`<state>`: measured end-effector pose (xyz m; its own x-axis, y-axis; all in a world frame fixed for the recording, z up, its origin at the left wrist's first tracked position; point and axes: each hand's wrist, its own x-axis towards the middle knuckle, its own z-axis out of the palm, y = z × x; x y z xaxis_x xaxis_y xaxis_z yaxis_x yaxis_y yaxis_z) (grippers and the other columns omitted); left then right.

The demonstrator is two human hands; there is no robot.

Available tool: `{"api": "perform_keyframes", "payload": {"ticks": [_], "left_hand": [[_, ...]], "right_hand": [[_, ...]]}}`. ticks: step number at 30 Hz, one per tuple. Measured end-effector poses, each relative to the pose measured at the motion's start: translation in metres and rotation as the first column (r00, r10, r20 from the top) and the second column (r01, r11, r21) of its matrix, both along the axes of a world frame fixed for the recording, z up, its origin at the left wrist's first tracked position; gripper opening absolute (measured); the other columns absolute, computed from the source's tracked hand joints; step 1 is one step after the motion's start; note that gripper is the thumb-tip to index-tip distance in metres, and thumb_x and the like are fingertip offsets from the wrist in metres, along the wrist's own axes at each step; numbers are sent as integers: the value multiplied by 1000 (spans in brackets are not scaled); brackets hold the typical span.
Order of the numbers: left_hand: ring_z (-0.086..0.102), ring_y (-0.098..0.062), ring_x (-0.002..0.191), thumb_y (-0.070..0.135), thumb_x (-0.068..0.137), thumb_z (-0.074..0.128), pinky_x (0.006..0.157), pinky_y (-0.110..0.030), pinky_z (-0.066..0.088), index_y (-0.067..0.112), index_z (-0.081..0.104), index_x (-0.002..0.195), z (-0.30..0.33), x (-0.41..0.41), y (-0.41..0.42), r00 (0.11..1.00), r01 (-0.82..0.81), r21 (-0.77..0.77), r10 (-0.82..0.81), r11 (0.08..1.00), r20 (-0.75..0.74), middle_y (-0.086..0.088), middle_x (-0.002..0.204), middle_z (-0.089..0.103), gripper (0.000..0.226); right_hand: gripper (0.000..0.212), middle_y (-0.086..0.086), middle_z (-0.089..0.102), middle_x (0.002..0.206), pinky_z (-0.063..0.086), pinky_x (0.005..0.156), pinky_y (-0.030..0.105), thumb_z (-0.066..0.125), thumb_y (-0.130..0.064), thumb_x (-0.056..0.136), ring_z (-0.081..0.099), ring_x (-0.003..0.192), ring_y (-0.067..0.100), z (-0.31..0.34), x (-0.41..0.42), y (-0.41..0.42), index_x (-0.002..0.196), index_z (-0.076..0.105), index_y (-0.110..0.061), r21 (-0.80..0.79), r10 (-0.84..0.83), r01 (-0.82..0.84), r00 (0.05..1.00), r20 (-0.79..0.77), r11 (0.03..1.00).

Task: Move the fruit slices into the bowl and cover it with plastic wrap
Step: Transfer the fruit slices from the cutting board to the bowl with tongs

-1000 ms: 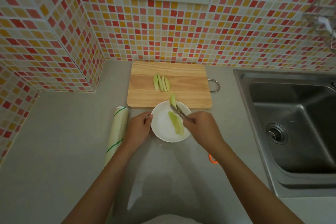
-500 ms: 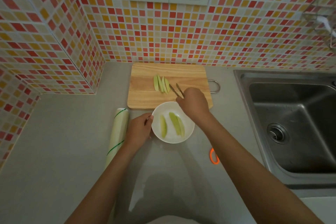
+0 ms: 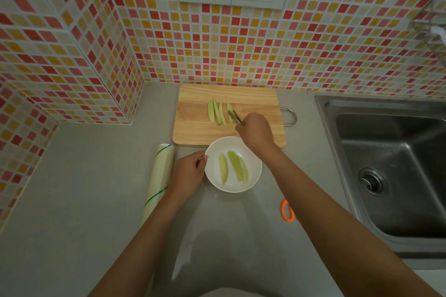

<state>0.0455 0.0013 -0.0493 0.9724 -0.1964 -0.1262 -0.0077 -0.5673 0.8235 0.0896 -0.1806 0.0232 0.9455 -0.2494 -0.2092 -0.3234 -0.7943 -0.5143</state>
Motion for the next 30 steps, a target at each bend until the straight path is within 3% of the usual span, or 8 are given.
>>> {"api": "perform_keyframes", "payload": {"ticks": [5, 7, 11, 13, 17, 22, 27, 30], "left_hand": [[52, -17, 49, 20, 97, 44, 64, -39, 51, 15, 64, 80, -1, -1, 0, 1000, -3, -1, 3, 1000, -8, 2, 52, 56, 26], [53, -18, 50, 21, 97, 44, 65, -41, 51, 12, 65, 82, -2, 0, 0, 1000, -9, 3, 9, 1000, -15, 1, 53, 57, 27], [53, -19, 49, 19, 97, 44, 66, -40, 51, 11, 66, 86, -4, 1, 0, 1000, -8, 0, 8, 1000, -16, 3, 52, 55, 26], [53, -20, 50, 18, 97, 44, 67, -41, 52, 12, 66, 86, -3, 2, 0, 1000, -5, -4, 5, 1000, -15, 4, 52, 54, 26], [52, -20, 51, 19, 97, 45, 67, -41, 51, 17, 64, 81, -3, 1, 1, 1000, -2, -2, 2, 1000, -11, 5, 51, 54, 25], [53, -18, 44, 20, 98, 44, 63, -35, 50, 24, 61, 78, 0, 1, 0, 1000, -11, 6, 12, 1000, -21, 1, 50, 56, 26], [53, -14, 41, 23, 98, 43, 59, -33, 49, 15, 67, 88, 1, 0, 0, 1000, -9, -2, 9, 1000, -26, -1, 53, 59, 27], [54, -15, 44, 24, 98, 43, 62, -36, 50, 15, 68, 91, 0, 0, 1, 1000, -4, 3, 4, 1000, -16, 2, 54, 59, 27]], "right_hand": [[51, 0, 24, 46, 17, 40, 23, 59, -13, 83, 23, 44, 12, 23, -82, -6, 44, 28, -19, 109, 33, -34, 999, 8, 994], [48, 1, 24, 48, 16, 44, 25, 58, -14, 83, 27, 48, 15, 20, -112, -5, 45, 30, -18, 93, 66, -61, 996, -55, 994], [27, 6, 43, 60, 26, 47, 29, 53, -21, 86, 45, 62, 24, 5, -136, -2, 64, 51, -6, -59, 138, -151, 974, -182, 987], [29, 6, 45, 60, 28, 48, 30, 55, -24, 86, 50, 64, 26, 9, -130, -2, 66, 54, -3, -65, 121, -133, 980, -157, 989], [38, 0, 35, 51, 22, 44, 27, 57, -25, 86, 38, 52, 19, 24, -84, -4, 54, 42, -11, -50, 58, -59, 998, -21, 997], [36, -1, 41, 60, 24, 45, 26, 57, -20, 87, 51, 68, 26, 13, -8, 7, 56, 38, -12, -117, 81, -87, 995, -55, 989], [13, 11, 65, 95, 38, 63, 29, 54, -14, 87, 63, 92, 32, -5, 23, 19, 90, 63, -4, -170, 115, -138, 984, -138, 976], [16, 5, 55, 75, 35, 59, 28, 54, -12, 88, 59, 82, 30, -7, 26, 19, 75, 58, -3, -143, 114, -132, 985, -128, 981]]}}
